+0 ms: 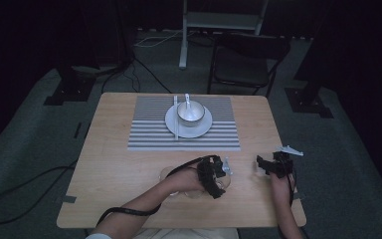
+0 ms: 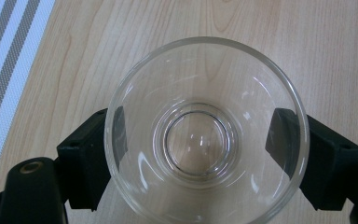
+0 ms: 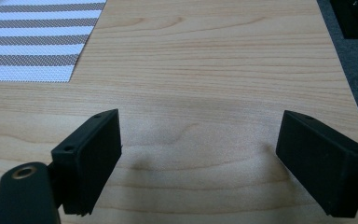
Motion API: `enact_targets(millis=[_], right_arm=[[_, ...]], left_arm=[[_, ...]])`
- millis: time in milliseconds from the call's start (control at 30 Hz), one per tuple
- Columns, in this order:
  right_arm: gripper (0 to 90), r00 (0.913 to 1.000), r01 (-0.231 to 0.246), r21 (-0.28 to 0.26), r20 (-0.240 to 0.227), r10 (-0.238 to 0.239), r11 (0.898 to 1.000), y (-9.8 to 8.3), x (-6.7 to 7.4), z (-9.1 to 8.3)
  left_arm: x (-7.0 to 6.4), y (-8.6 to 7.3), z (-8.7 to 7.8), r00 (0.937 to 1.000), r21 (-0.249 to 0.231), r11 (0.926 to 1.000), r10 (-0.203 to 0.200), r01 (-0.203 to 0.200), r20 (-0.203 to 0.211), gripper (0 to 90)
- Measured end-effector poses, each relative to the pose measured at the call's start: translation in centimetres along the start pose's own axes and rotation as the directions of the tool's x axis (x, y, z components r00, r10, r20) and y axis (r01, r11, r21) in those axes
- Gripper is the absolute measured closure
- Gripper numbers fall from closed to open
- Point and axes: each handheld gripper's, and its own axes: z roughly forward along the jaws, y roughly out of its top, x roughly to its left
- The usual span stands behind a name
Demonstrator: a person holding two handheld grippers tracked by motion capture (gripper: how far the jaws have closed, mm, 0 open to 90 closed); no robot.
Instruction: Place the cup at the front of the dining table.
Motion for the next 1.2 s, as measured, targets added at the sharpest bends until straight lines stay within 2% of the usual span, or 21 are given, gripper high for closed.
enact_targets(millis=[133,400,533,667,767,800,900,967,1033,1133,1200], right_arm=[[13.5,1.0,-0.001,0.001,0.0,0.001,1.0,0.0,0.0,0.0],[13.5,1.0,-0.004,-0.001,-0.002,0.004,1.0,0.0,0.0,0.0],[13.5,1.0,-0.004,0.0,-0.003,0.004,1.0,0.0,0.0,0.0],[13.5,1.0,-0.001,0.001,-0.002,0.001,1.0,0.0,0.0,0.0],[13.5,1.0,0.001,0.001,-0.001,-0.001,1.0,0.0,0.0,0.0],[13.5,1.0,0.0,0.001,-0.001,0.0,1.0,0.0,0.0,0.0],[13.5,1.0,0.001,0.001,-0.001,-0.001,1.0,0.0,0.0,0.0],[13.5,1.0,0.001,0.002,-0.001,-0.001,1.0,0.0,0.0,0.0],[13.5,1.0,0.0,0.001,-0.002,0.0,1.0,0.0,0.0,0.0],[13.5,1.0,0.001,0.001,-0.001,-0.001,1.0,0.0,0.0,0.0],[13.5,1.0,0.001,0.002,-0.001,-0.001,1.0,0.0,0.0,0.0]], left_arm=[[-0.3,0.2,0.0,0.9996,-0.011,0.9996,0.025,-0.025,-0.009,18.4],[0.1,0.7,-0.4,0.9999,-0.041,0.9991,-0.005,0.004,-0.012,18.4],[0.2,0.9,-0.8,0.9997,-0.047,0.9989,0.01,-0.011,-0.023,18.4],[1.1,1.4,-2.1,0.9994,-0.072,0.9973,0.007,-0.009,-0.035,18.4],[1.8,1.6,-2.8,0.9989,-0.093,0.9957,-0.005,0.0,-0.047,18.4],[2.2,1.7,-3.1,0.9987,-0.101,0.9947,-0.024,0.02,-0.044,18.4],[3.0,1.8,-3.6,0.9972,-0.12,0.9921,-0.044,0.037,-0.061,18.4],[3.2,1.7,-3.7,0.9964,-0.117,0.9924,-0.048,0.039,-0.07,18.4],[4.0,1.4,-4.0,0.994,-0.116,0.9916,-0.068,0.057,-0.086,18.4],[4.9,1.0,-4.4,0.9868,-0.122,0.9886,-0.103,0.088,-0.125,18.4],[5.5,0.6,-4.6,0.9839,-0.124,0.9867,-0.122,0.105,-0.131,18.4]])
